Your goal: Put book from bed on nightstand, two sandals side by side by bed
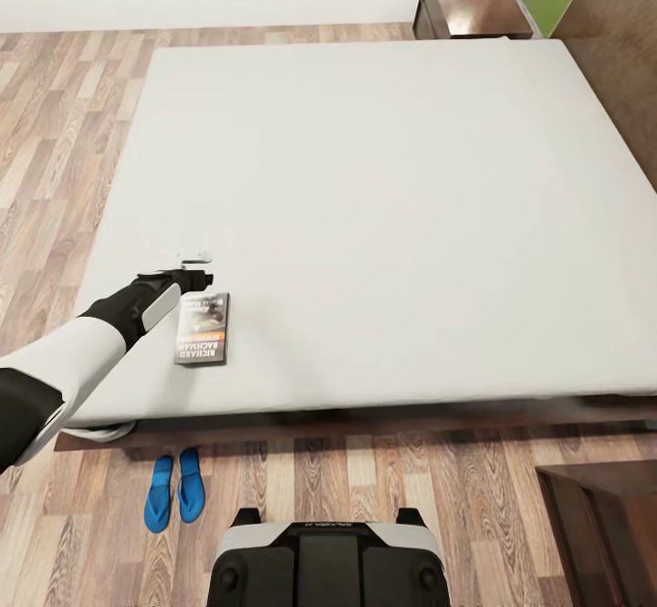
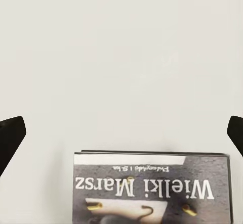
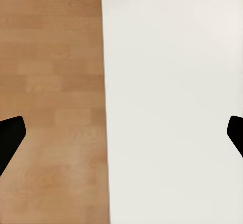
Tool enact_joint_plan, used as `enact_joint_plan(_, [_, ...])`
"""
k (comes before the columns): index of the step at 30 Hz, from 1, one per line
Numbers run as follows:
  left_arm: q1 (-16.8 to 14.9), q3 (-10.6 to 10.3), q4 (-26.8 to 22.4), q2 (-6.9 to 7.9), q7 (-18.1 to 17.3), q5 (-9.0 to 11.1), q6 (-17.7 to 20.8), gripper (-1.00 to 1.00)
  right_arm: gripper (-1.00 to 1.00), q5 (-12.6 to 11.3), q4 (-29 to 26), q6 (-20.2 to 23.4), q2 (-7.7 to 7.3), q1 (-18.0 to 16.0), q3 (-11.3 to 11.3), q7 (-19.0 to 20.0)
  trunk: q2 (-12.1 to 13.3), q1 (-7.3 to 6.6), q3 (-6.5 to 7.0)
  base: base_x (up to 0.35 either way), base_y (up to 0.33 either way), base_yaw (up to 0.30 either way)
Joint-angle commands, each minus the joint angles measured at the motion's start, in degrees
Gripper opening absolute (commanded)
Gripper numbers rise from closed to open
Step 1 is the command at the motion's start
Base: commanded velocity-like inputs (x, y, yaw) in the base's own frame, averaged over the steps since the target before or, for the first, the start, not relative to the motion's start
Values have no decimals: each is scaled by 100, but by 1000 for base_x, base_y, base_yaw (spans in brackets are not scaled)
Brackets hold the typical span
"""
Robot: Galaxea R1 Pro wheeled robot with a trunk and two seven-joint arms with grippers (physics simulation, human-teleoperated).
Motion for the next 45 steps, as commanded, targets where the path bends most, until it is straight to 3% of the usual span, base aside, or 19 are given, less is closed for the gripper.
enact_joint_plan(1, [-2, -48, -18, 7, 46, 60, 23, 100, 100, -57, 8, -30, 1, 0, 49, -5, -4, 1, -12, 0, 0, 0])
enact_joint_plan(28, [-106, -56, -32, -5, 46, 52, 26, 100, 100, -57, 8, -30, 1, 0, 49, 5, -4, 1, -260, 0, 0, 0])
enact_joint_plan(45, [-154, -48, -30, -11, 46, -153, 28, 100, 100, -57, 8, -30, 0, 0, 49, 2, -4, 1, -419, 0, 0, 0])
